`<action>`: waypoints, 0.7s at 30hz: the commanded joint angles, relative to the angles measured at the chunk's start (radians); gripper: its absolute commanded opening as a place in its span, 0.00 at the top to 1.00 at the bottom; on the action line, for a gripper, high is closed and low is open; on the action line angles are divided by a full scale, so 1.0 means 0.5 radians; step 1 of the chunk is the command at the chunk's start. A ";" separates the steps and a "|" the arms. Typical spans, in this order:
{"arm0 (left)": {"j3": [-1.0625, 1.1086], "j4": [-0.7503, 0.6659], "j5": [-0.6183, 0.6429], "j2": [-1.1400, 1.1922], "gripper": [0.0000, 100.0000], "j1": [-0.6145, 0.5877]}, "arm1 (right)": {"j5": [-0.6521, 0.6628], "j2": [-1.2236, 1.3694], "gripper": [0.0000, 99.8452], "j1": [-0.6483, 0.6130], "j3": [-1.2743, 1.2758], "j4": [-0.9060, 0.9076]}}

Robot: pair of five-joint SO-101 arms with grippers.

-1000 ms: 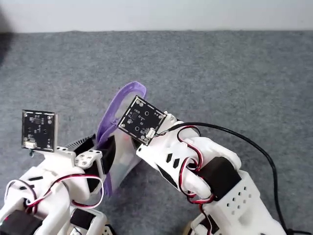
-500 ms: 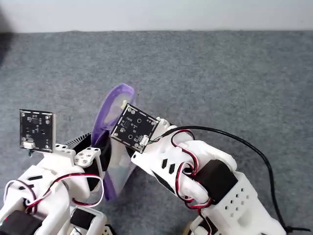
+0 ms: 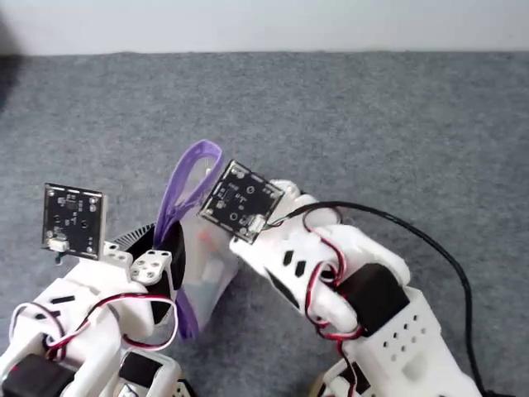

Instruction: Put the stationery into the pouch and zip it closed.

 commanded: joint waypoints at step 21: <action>-0.023 0.077 -0.028 -0.009 0.99 0.003 | 0.270 0.747 0.99 0.815 -0.031 -0.778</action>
